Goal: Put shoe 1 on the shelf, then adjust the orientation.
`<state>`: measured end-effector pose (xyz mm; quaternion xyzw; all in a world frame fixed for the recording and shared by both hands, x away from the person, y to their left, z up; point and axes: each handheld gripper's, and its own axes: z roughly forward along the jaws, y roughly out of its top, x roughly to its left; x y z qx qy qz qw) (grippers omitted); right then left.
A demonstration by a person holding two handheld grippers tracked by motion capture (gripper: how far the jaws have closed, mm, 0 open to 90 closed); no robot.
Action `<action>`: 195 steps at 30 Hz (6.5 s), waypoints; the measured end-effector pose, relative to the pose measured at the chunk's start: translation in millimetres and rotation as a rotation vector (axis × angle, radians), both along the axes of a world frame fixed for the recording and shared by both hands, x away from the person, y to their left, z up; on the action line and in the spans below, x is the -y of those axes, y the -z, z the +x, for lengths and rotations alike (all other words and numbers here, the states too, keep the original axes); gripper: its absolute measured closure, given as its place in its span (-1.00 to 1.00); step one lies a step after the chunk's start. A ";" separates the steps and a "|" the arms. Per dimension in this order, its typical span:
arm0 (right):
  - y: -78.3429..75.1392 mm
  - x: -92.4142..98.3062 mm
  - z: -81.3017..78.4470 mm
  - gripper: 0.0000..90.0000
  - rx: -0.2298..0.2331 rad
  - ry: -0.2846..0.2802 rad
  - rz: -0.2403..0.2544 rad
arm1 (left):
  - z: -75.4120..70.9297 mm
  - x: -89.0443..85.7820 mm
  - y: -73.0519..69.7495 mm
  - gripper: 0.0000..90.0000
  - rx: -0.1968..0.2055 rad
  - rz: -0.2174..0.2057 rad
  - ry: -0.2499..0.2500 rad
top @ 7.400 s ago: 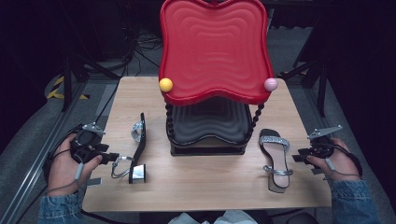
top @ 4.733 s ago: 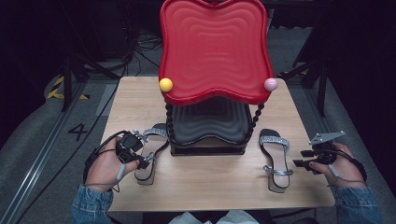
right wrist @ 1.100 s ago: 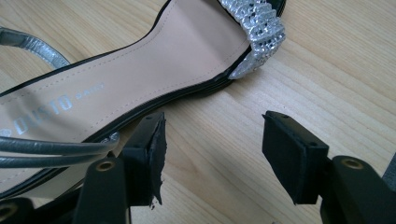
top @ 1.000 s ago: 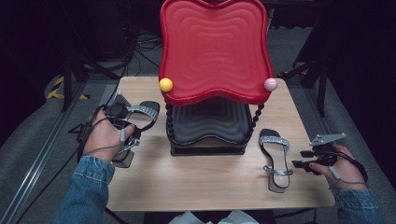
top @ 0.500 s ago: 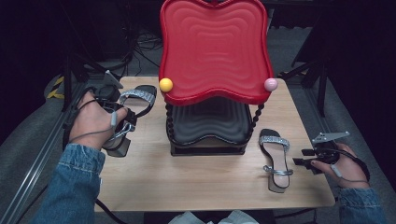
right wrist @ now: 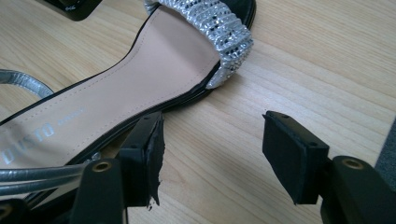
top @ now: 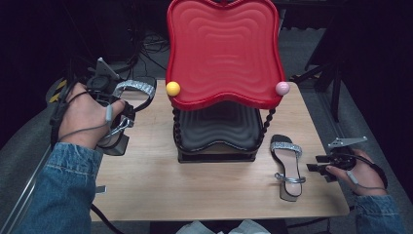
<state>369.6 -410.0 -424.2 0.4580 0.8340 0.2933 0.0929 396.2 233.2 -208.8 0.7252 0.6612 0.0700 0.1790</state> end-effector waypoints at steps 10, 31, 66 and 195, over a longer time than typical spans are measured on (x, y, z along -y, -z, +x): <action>-4.4 10.5 -7.4 -0.12 0.011 0.022 0.019 | -1.8 4.8 -31.9 -0.06 0.032 0.027 0.007; -4.1 19.0 -11.0 -0.12 0.024 0.023 0.040 | -16.0 26.2 -102.1 -0.06 0.109 0.061 -0.020; -4.0 17.7 -25.2 -0.12 0.017 0.018 0.049 | 19.9 124.6 -148.4 -0.06 0.159 0.001 0.072; 11.2 -2.3 -11.8 -0.16 -0.020 -0.039 -0.003 | 7.2 97.0 -130.1 -0.24 0.568 -0.275 0.873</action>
